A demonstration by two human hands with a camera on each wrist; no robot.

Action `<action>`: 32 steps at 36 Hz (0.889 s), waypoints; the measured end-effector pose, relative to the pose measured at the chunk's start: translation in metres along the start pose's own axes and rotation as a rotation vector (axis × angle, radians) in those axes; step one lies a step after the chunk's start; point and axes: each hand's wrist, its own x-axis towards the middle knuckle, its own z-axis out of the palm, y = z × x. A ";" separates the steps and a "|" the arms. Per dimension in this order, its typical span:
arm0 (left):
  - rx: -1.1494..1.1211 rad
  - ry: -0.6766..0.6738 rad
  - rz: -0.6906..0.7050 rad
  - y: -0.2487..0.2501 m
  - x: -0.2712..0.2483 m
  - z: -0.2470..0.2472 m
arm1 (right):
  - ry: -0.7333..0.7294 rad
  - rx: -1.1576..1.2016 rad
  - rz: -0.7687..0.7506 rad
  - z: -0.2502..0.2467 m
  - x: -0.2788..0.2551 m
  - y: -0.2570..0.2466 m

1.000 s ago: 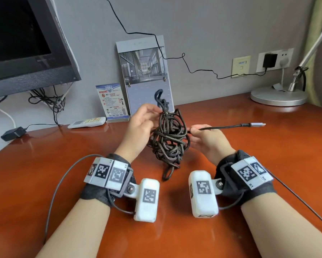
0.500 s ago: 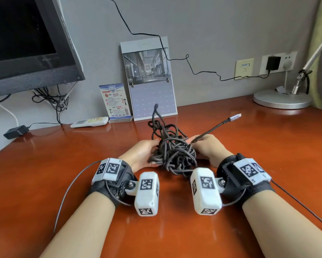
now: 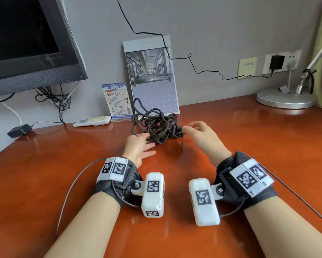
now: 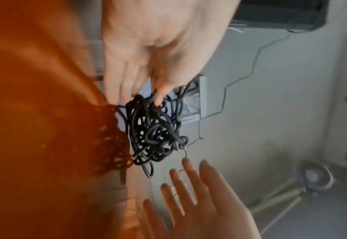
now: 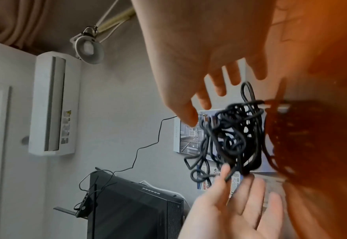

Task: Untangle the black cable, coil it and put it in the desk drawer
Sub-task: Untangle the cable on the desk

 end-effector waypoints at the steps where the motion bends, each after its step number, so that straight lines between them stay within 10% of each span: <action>1: 0.077 -0.030 0.026 0.001 -0.001 0.002 | -0.006 -0.019 -0.025 0.001 0.000 0.000; 8: 0.286 -0.195 0.156 0.008 -0.020 0.021 | -0.048 -0.240 -0.213 0.003 -0.004 0.003; 27: -0.544 -0.191 -0.149 0.018 -0.013 0.014 | 0.113 -0.256 -0.155 -0.016 0.016 0.024; 32: -0.415 -0.408 -0.149 0.009 -0.013 0.019 | 0.148 -0.251 -0.110 -0.013 0.015 0.025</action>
